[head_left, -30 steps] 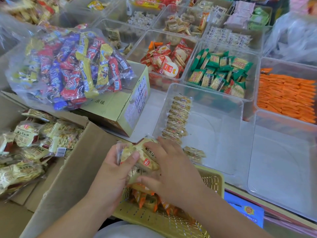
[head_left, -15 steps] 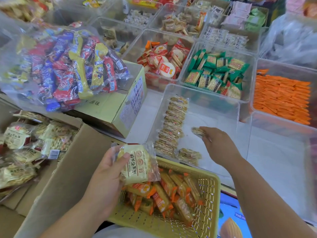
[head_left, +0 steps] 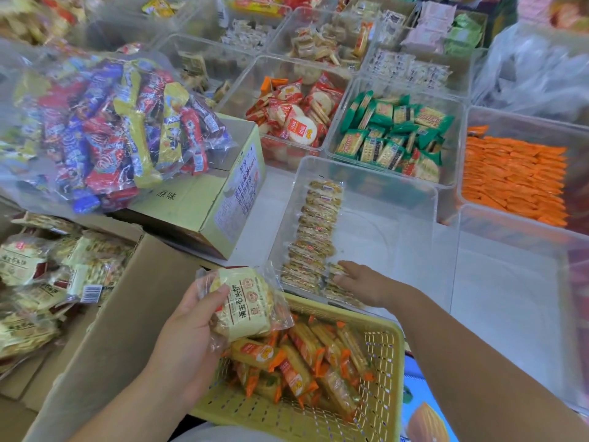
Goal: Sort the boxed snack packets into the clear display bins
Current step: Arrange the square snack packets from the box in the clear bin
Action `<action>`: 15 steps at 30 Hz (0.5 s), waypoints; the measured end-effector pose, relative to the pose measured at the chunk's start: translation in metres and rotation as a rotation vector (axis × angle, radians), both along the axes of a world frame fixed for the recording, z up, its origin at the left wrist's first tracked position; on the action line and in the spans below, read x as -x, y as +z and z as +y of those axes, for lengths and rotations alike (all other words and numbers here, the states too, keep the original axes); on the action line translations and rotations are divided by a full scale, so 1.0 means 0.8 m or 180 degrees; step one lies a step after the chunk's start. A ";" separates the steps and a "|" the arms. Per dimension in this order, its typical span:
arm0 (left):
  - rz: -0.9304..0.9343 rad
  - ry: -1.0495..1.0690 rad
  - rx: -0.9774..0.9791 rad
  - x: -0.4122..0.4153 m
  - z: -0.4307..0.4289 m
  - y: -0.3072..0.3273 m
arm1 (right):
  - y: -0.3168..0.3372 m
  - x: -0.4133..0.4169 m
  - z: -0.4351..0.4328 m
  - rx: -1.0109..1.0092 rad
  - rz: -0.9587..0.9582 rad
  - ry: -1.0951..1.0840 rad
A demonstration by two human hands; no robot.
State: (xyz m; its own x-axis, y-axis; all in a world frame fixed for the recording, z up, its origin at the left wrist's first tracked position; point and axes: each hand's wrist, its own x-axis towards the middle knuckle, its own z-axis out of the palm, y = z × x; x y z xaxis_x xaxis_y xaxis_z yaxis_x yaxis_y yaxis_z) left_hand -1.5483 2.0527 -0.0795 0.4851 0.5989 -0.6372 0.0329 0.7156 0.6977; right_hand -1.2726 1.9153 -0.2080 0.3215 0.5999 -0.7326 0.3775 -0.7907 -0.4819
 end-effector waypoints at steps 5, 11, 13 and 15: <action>-0.0077 -0.0068 0.0139 0.000 0.002 0.002 | 0.015 0.002 -0.004 -0.0058 -0.0031 0.0128; -0.0227 -0.0317 0.0060 -0.010 0.013 0.014 | 0.093 0.028 -0.003 -0.0779 -0.0804 -0.0117; -0.0240 -0.0409 -0.0178 -0.018 0.015 0.019 | 0.130 0.061 -0.003 -0.1450 -0.0561 -0.0444; -0.0092 -0.0585 -0.0658 -0.029 0.012 0.024 | 0.163 0.098 -0.002 -0.1871 -0.0119 -0.0637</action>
State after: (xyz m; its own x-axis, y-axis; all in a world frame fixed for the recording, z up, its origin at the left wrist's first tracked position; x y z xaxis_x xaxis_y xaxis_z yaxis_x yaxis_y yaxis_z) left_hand -1.5254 2.0622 -0.0606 0.6140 0.6150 -0.4947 0.1269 0.5417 0.8309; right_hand -1.3513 1.9140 -0.0778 0.4886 0.8250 -0.2841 0.2744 -0.4544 -0.8475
